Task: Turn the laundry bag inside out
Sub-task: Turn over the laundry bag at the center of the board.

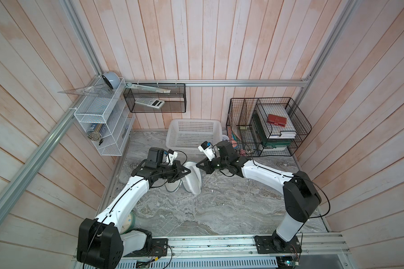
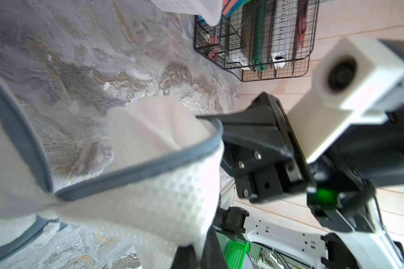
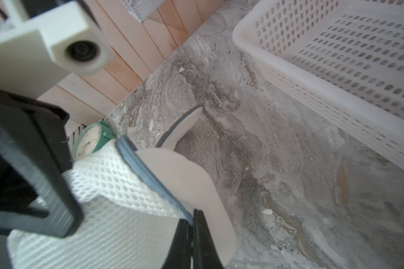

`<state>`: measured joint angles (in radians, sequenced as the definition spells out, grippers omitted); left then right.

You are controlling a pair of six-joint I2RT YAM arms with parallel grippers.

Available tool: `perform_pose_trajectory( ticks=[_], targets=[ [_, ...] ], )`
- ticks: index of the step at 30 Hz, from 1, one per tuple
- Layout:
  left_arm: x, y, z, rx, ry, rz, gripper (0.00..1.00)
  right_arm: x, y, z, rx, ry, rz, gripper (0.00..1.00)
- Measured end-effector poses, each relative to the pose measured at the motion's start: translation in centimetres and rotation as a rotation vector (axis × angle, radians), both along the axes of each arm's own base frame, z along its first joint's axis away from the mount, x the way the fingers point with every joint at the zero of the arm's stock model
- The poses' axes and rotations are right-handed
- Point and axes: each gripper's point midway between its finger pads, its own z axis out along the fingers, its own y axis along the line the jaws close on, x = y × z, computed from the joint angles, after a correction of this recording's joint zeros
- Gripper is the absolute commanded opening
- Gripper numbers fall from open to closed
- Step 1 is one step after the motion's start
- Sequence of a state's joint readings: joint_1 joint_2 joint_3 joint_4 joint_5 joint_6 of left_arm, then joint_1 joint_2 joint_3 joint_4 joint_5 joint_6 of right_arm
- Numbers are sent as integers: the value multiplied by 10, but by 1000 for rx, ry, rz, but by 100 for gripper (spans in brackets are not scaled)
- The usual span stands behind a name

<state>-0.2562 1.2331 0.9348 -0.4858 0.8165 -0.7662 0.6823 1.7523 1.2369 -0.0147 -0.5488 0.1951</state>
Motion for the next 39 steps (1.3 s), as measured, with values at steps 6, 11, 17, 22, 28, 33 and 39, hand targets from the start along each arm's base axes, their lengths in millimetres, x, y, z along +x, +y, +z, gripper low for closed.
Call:
perform_pose_trajectory(
  ticks=[6, 11, 17, 22, 28, 33, 39],
  targets=[
    [-9, -6, 27, -74, -83, -56, 0, 29, -4, 2, 57, 86, -21, 0],
    [-11, -2, 32, -75, -116, -46, 0, 27, -5, 6, 96, 137, 8, 0],
    [-1, 19, 26, -101, -100, 42, 0, 12, -27, -3, 139, 197, 29, 12],
    [11, 20, 43, -188, -141, 79, 0, 22, -61, -23, 132, 259, -112, 40],
    [15, 16, 59, -225, -200, 70, 0, 12, -71, -44, 91, 329, -208, 48],
    [14, 16, 58, -216, -193, 67, 0, -6, -52, -16, 106, 256, -168, 54],
    [13, 17, 54, -206, -183, 64, 0, -4, -48, 13, 134, 174, -165, 61]
  ],
)
